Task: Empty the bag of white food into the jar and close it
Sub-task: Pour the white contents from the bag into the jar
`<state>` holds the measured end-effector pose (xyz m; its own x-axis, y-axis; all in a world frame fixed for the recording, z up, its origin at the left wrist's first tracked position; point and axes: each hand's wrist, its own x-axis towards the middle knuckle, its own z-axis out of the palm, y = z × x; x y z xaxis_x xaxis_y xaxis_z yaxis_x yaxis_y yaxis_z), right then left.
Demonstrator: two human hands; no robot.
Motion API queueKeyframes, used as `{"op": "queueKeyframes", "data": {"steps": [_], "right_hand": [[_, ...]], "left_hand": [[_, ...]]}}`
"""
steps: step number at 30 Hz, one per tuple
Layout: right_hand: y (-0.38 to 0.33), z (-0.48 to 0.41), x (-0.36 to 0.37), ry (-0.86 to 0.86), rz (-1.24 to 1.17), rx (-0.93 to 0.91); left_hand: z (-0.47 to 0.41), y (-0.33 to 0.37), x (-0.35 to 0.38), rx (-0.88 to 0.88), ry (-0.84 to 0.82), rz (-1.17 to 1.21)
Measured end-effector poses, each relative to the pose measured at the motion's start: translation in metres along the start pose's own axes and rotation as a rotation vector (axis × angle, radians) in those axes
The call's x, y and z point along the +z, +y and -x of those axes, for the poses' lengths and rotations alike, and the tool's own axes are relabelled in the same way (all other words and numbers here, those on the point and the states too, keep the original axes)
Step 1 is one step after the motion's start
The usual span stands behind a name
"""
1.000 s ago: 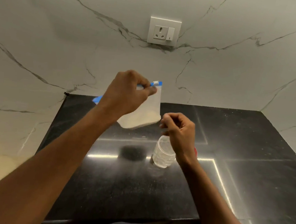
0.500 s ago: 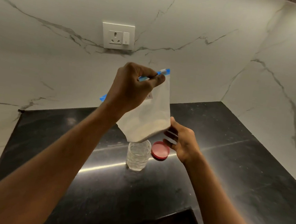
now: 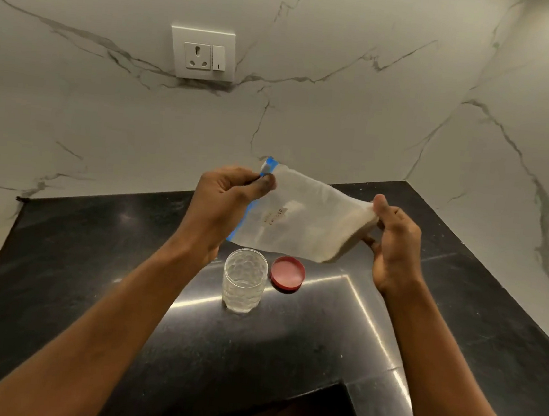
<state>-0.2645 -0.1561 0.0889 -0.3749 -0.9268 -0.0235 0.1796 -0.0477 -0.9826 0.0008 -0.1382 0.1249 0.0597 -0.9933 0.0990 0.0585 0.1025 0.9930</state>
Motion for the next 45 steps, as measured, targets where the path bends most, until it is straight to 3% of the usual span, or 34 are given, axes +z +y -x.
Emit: {"op": "queueKeyframes", "data": {"steps": [9,33,45], "right_hand": [[-0.001,0.001,0.002,-0.076,0.083,-0.154],[-0.013,-0.012,0.024,-0.254,0.225,-0.629],[-0.014,-0.011,0.036,-0.293,0.283,-0.686]], "left_hand": [[0.018,-0.036,-0.007,-0.181,0.035,0.049],[0.043,-0.063,-0.012,-0.087,0.259,-0.074],[0.045,-0.073,-0.026,-0.114,0.227,-0.032]]}}
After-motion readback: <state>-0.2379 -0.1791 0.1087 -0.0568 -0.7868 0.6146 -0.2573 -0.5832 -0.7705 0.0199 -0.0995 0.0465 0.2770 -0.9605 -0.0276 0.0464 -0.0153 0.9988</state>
